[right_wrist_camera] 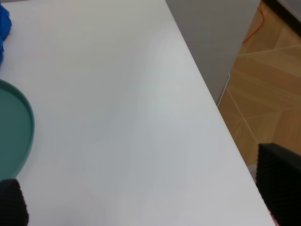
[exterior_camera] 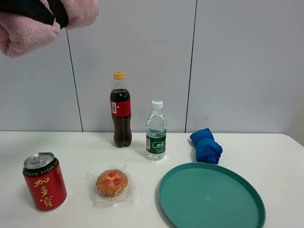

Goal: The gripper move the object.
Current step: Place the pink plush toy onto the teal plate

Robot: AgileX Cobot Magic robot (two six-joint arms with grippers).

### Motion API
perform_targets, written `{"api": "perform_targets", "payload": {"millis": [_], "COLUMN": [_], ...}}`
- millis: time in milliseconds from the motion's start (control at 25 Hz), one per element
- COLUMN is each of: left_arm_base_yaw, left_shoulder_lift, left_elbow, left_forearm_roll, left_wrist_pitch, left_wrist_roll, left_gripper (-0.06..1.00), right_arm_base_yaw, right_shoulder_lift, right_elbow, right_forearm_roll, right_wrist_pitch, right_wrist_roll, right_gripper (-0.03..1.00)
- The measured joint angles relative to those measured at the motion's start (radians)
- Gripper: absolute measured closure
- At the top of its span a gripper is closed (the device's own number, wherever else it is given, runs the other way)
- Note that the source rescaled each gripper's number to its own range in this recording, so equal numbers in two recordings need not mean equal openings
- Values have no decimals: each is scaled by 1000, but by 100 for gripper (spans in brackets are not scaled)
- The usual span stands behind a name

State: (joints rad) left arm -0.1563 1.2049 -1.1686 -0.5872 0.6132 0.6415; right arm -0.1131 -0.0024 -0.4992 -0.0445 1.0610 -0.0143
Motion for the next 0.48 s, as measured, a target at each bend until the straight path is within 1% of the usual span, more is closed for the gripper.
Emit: {"api": "perform_targets", "payload": {"millis": [80,120,200,240,400,480], "left_arm_base_yaw": [-7,-18,-61,-86,-242,-346], "left_shoulder_lift": [-17,-20,-21,-21,-21,-21], "left_elbow": [0,0,0,0,0,0], "left_forearm_roll": [-116,-159,-244,-272,-328,-336], "left_wrist_pitch": [56,82,108,109,74,36], "left_wrist_roll": [0,0,0,0,0,-1], "left_gripper": [94,94,94,94,94,94], "right_arm_base_yaw": [0,0,0,0,0,0], "right_shoulder_lift": [0,0,0,0,0,0], "right_elbow": [0,0,0,0,0,0], "right_forearm_roll": [0,0,0,0,0,0], "right_wrist_pitch": [0,0,0,0,0,0], "right_wrist_roll": [0,0,0,0,0,0], "right_gripper": [-3,-3,-3,-3,-3,-3]}}
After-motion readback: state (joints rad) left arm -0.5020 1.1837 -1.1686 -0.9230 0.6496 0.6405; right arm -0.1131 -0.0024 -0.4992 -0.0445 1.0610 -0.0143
